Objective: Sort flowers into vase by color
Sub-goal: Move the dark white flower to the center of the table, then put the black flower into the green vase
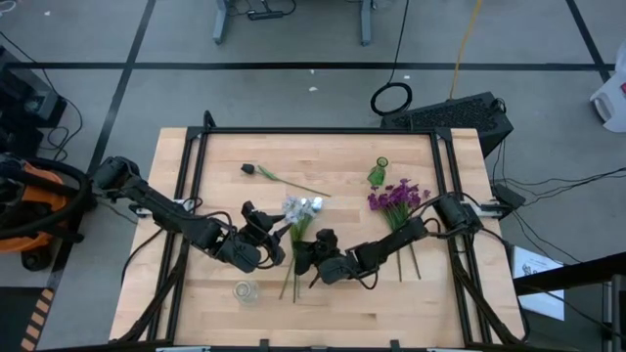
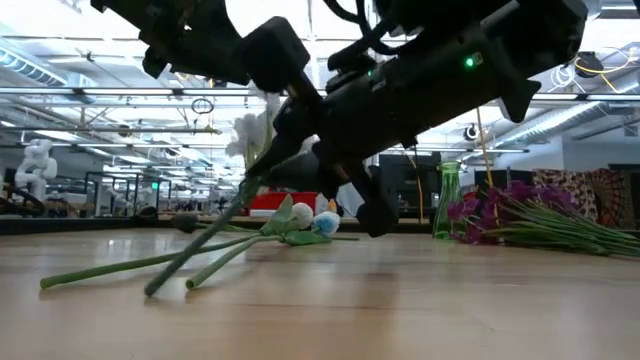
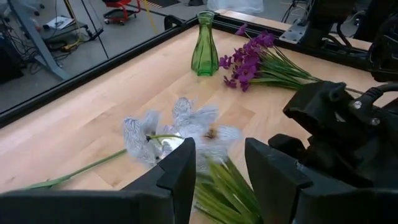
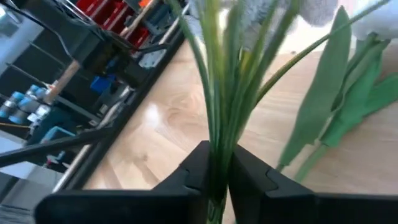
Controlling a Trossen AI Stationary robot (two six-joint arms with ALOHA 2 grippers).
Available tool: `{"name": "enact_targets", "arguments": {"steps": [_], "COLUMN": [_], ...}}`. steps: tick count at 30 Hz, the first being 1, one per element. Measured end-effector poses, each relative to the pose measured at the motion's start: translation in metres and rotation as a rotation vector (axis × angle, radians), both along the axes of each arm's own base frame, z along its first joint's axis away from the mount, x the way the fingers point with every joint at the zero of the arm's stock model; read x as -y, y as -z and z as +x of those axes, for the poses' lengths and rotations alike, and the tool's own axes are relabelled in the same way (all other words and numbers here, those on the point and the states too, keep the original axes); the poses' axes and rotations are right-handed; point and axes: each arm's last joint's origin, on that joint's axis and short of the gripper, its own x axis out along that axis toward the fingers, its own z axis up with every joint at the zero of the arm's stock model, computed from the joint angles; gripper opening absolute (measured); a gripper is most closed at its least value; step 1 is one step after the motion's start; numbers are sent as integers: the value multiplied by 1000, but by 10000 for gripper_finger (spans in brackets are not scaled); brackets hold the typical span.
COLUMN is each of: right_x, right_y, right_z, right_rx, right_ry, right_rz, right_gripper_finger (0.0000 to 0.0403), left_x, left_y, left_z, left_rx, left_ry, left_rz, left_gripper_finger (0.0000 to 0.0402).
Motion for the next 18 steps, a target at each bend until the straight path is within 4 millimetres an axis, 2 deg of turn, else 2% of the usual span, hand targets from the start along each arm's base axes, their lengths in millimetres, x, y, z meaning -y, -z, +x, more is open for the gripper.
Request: {"name": "enact_targets", "arguments": {"steps": [12, 18], "right_x": [3, 2], "right_y": [7, 0], "right_z": [-2, -3], "right_rx": [-112, -127], "right_ry": [-68, -102], "right_rz": [-44, -84], "right_gripper_finger": [125, 158], "left_x": [-1, -13], "left_y": [1, 1], "left_z": [-1, -1], "left_rx": [-21, -72], "left_ry": [-1, -28], "left_rz": [16, 67], "left_gripper_finger": [144, 144]}}
